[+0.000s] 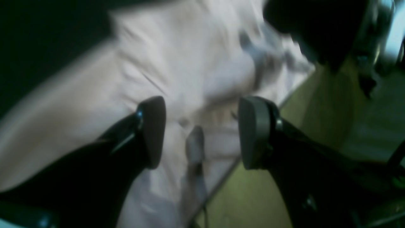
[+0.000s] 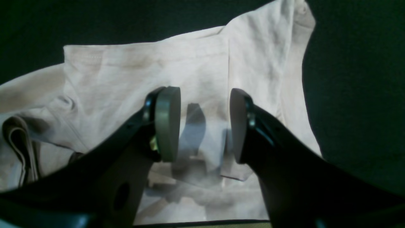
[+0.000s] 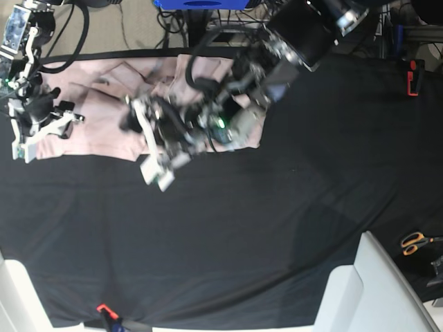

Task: Fold the T-shirt properly
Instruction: 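Release the shirt and raise the left gripper away, then grasp the shirt edge with the right gripper and pull it toward the shirt's end, then release the shirt and move the right gripper to the other shirt end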

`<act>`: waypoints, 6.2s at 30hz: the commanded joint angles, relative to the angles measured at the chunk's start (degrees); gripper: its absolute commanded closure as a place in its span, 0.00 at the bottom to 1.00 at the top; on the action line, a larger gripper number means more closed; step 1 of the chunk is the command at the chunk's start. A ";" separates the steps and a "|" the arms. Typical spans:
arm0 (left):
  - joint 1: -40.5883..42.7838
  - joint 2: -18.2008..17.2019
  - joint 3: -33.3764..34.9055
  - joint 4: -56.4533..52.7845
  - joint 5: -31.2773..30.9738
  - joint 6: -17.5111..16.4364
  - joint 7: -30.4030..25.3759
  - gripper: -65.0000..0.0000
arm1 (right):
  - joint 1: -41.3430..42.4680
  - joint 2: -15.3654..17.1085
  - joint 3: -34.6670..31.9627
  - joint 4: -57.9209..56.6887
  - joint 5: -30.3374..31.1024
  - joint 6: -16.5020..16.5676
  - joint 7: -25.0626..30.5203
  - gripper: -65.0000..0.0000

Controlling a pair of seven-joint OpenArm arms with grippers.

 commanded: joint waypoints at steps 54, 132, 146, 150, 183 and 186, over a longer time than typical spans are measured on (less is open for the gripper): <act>34.21 -23.60 -55.84 -3.12 19.53 -6.23 -22.96 1.00 | 6.37 -1.91 -24.00 -10.22 14.70 8.82 -0.71 0.99; 32.54 -24.04 -61.90 -8.13 19.71 -6.40 -23.04 1.00 | -11.74 -1.91 -29.98 -1.69 16.72 0.12 1.58 0.54; 32.63 -23.96 -61.90 -8.22 19.71 -6.40 -23.04 1.00 | -11.83 -1.65 -29.45 -1.69 16.72 -1.20 1.67 1.00; 32.63 -24.04 -61.90 -8.22 19.71 -6.40 -23.04 1.00 | -12.09 -1.47 -29.72 -0.72 16.72 -8.50 1.49 1.00; 32.54 -24.04 -61.46 -8.22 19.71 -6.40 -23.04 1.00 | -13.67 0.11 -30.16 6.40 16.64 -23.70 -4.22 1.00; 32.54 -24.04 -61.46 -8.22 19.71 -6.40 -23.04 1.00 | -13.67 0.11 -30.16 6.40 17.08 -23.70 -4.57 1.00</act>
